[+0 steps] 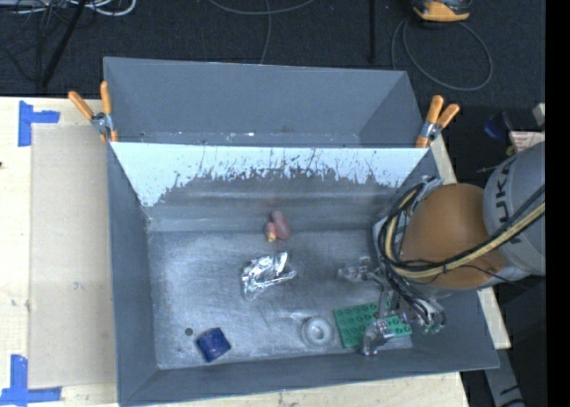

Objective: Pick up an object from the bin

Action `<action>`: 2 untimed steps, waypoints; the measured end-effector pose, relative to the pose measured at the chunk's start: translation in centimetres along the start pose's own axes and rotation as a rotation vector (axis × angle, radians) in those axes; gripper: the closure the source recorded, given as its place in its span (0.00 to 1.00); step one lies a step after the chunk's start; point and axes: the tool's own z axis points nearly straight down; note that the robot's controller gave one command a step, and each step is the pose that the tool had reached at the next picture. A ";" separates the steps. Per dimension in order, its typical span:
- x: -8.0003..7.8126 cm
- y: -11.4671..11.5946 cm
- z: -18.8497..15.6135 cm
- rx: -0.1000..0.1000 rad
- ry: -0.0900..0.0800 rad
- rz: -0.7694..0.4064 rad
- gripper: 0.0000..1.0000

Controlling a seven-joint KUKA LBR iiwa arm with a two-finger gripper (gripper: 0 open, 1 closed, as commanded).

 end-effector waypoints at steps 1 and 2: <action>0.6 0.1 -0.1 -0.004 0.025 -0.006 1.00; -0.6 -0.1 -10.2 -0.006 0.040 0.021 1.00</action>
Offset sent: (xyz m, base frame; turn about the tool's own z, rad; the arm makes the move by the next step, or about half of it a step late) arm 0.0000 0.0000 0.0000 0.0000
